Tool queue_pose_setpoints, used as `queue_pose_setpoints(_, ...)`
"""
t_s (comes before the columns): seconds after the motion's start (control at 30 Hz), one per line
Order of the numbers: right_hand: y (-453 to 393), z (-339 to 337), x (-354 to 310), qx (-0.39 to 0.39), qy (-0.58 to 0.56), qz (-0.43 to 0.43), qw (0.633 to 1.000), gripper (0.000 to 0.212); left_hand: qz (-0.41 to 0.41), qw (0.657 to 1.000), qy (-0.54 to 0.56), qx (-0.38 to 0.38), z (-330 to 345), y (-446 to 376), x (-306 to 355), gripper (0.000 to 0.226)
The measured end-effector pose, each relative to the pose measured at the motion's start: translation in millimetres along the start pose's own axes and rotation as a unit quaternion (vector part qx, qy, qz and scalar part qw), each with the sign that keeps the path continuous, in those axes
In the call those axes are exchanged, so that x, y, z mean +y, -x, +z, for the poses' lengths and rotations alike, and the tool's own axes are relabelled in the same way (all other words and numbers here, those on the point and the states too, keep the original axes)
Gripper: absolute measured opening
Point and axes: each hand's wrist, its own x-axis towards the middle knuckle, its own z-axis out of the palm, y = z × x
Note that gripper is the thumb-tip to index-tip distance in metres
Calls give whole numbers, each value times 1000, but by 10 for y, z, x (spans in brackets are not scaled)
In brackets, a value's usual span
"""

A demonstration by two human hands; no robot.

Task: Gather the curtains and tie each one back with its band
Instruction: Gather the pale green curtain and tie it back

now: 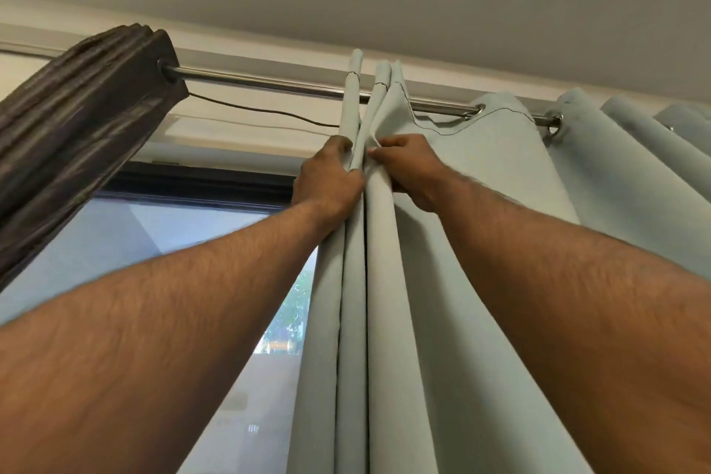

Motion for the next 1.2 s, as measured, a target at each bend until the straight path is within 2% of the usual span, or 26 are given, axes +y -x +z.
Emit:
queue_pose_setpoints(0.1, 69, -203, 94, -3, -8, 21, 1000, 22, -5, 1000, 18, -16, 136, 48, 91, 46)
queue_pose_setpoints(0.23, 106, -560, 195, 72, 44, -1, 996, 27, -3, 998, 30, -59, 395, 97, 251, 56)
queue_pose_setpoints(0.3, 118, -794, 278, 105, 108, -14, 989, 23, 15, 996, 5, -92, 529, 115, 325, 59)
queue_pose_setpoints(0.4, 130, -1161, 377, 134, 164, -19, 977, 23, 44, 985, -43, -159, 695, 151, 433, 75)
queue_pose_setpoints(0.53, 173, -1627, 482, 154, 222, -11, 963, 23, 43, 977, -105, -181, 918, 146, 566, 72)
queue_pose_setpoints(0.63, 188, -1962, 559, 194, 313, 5, 930, 39, 26, 979, -118, -163, 1069, 118, 611, 69)
queue_pose_setpoints(0.73, 209, -2267, 648, 246, 426, 95, 866, 60, 19, 984, -118, -136, 1187, 122, 632, 67)
queue_pose_setpoints(0.77, 225, -2339, 679, 255, 420, 129, 862, 68, 21, 985, -120, -125, 1213, 128, 635, 67)
queue_pose_setpoints(0.87, 239, -2459, 803, 268, 317, 162, 895, 78, 20, 988, -122, -90, 1257, 98, 624, 67)
queue_pose_setpoints(0.97, 194, -2401, 885, 258, 233, 132, 928, 64, 16, 990, -122, -75, 1294, 77, 590, 65)
queue_pose_setpoints(1.2, 3, -1869, 732, 254, 191, 88, 944, 38, 12, 991, -120, -60, 1295, 52, 517, 61)
